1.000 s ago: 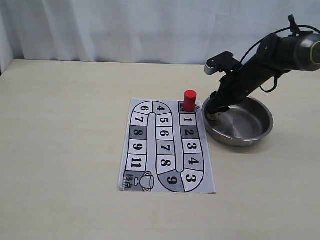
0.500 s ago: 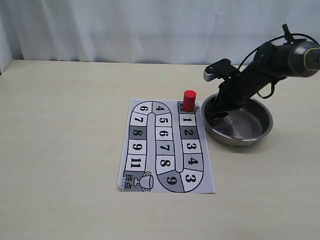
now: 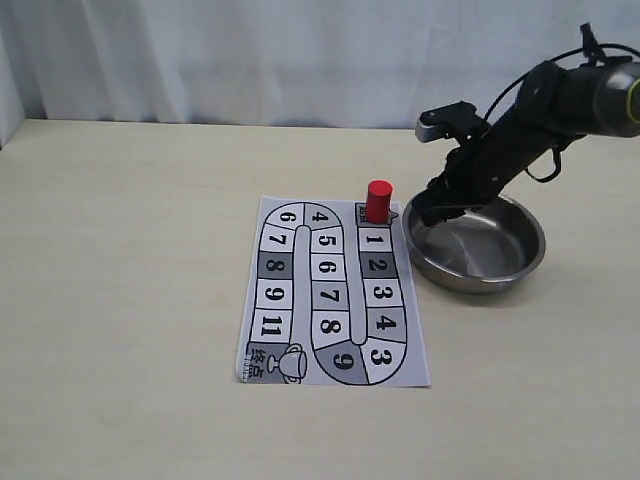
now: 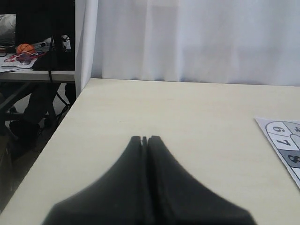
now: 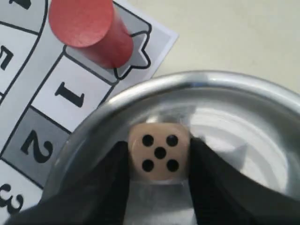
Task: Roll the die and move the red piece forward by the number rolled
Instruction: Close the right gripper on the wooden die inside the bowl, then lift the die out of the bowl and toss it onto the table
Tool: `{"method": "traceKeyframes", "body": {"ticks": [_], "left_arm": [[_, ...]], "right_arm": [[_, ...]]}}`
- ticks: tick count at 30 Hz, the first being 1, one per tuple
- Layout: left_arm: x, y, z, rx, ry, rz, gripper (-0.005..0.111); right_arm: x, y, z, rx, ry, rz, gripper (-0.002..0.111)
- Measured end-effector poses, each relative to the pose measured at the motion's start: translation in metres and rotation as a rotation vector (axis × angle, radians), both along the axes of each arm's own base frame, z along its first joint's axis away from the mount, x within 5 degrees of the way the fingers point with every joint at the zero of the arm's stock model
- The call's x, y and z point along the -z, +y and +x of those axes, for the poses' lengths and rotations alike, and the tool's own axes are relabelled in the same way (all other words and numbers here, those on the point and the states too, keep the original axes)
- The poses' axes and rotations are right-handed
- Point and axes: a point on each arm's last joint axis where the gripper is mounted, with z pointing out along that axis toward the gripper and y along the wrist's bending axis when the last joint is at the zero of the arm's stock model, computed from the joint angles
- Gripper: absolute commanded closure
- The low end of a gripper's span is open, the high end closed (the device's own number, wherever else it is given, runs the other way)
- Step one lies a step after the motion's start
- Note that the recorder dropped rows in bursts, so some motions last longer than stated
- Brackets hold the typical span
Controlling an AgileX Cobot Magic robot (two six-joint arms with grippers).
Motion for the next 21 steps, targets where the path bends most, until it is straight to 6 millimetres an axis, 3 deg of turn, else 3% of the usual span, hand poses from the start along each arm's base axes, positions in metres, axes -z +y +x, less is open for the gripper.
{"method": "traceKeyframes", "body": {"ticks": [6,17,21], "left_arm": [[0.000,0.000,0.000,0.000,0.000,0.000,0.107],[0.000,0.000,0.000,0.000,0.000,0.000,0.107],[0.000,0.000,0.000,0.000,0.000,0.000,0.107]], "right_arm": [[-0.040,-0.007,-0.029,0.076,0.165,-0.040,0.104],[-0.049,-0.016,-0.110,0.130,0.255,-0.047,0.104],[-0.043,-0.018,-0.136,0.116,0.289,-0.043,0.104]]}}
